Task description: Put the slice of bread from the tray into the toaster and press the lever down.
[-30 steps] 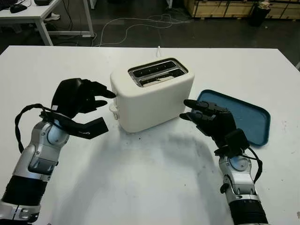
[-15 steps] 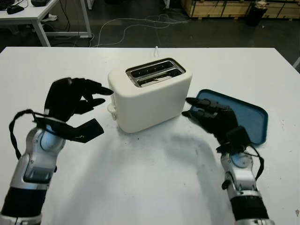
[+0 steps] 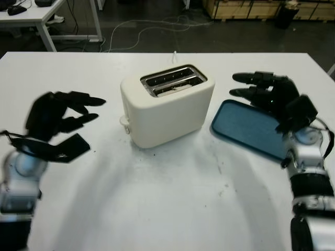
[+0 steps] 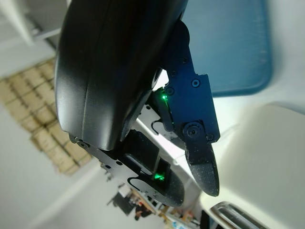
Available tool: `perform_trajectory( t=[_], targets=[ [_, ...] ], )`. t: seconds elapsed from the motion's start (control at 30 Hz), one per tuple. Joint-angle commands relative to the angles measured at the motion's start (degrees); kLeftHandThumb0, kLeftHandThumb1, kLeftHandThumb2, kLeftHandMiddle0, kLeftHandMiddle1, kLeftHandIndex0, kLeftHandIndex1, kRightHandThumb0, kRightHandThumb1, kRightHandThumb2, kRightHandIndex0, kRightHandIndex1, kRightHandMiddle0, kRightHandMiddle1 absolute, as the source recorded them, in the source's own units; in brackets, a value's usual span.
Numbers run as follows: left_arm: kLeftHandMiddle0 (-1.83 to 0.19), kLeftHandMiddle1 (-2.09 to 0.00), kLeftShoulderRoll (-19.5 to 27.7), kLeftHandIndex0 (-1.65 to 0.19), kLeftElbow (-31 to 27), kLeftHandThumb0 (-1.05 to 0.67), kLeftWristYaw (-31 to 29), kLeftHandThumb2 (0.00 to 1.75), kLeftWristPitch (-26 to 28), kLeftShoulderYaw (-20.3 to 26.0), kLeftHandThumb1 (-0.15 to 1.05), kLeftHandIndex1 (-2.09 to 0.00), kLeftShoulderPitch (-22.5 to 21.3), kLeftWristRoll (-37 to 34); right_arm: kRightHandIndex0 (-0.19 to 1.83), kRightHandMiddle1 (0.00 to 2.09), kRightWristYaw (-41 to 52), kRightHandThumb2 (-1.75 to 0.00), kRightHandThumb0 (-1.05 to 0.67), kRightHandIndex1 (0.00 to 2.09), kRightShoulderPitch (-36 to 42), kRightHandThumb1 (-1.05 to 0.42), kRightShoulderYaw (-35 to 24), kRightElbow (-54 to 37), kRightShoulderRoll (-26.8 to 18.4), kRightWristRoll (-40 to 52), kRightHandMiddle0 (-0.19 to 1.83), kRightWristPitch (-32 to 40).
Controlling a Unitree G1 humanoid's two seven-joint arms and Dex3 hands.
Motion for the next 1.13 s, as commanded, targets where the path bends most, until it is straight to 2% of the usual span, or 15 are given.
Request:
perform_trajectory(
  t=[0.0,0.1,0.2,0.33,0.43,0.6,0.83,1.1],
  targets=[
    [-0.97,-0.60,3.25,-1.11,0.85,-0.33,-2.65,0.00,1.13,-0.81,0.77,-0.01,-3.63,1.23,1.04,0.00,0.80,0.00,-0.54,0.13,-2.95,-0.82,1.53,1.73,-1.90,-2.12,0.98,-0.32],
    [-1.03,-0.53,5.55,-1.12,3.24,-0.37,-5.30,0.00,1.80,-2.35,0.74,-0.01,-7.68,1.98,1.07,0.00,0.85,0.00,-0.58,0.14,-5.45,-0.80,3.15,4.11,-2.64,-4.31,0.97,-2.88],
    [-1.06,-0.53,7.20,-1.14,6.63,-0.40,-7.08,0.00,0.15,-4.31,0.72,-0.02,-11.63,2.12,1.06,0.00,0.08,0.00,-0.62,0.13,-7.47,-0.79,5.42,5.30,-3.73,-7.82,0.96,-4.26],
    [-1.07,-0.51,7.60,-1.16,9.93,-0.43,-8.54,0.00,0.48,-7.12,0.71,-0.02,-15.88,3.09,1.05,0.00,-0.70,0.00,-0.57,0.12,-9.24,-0.75,7.43,6.83,-4.40,-11.30,0.97,-5.74],
    [-1.10,-0.41,6.74,-1.15,11.26,-0.38,-9.01,0.00,1.56,-8.83,0.72,-0.01,-18.03,4.14,1.05,0.00,-1.06,0.00,-0.56,0.12,-9.96,-0.74,8.11,7.65,-4.41,-12.27,0.97,-6.72],
    [-1.17,-0.34,5.61,-1.16,11.32,-0.37,-8.48,0.00,2.06,-10.49,0.72,-0.01,-18.06,5.25,1.04,0.01,-1.42,0.00,-0.56,0.13,-9.71,-0.74,7.98,7.22,-4.42,-12.46,0.98,-6.92],
    [-1.15,-0.34,5.07,-1.17,11.05,-0.36,-8.05,0.00,1.32,-10.32,0.74,-0.01,-15.70,4.98,1.01,0.00,-2.75,-0.01,-0.58,0.14,-8.63,-0.78,8.60,5.63,-5.73,-14.20,0.96,-7.40],
    [-1.13,-0.37,5.01,-1.16,10.80,-0.35,-8.05,0.00,1.80,-10.38,0.75,-0.01,-15.30,5.24,1.01,0.00,-3.05,-0.01,-0.62,0.16,-8.74,-0.80,8.99,5.09,-6.28,-14.77,0.96,-7.14]
  ],
)
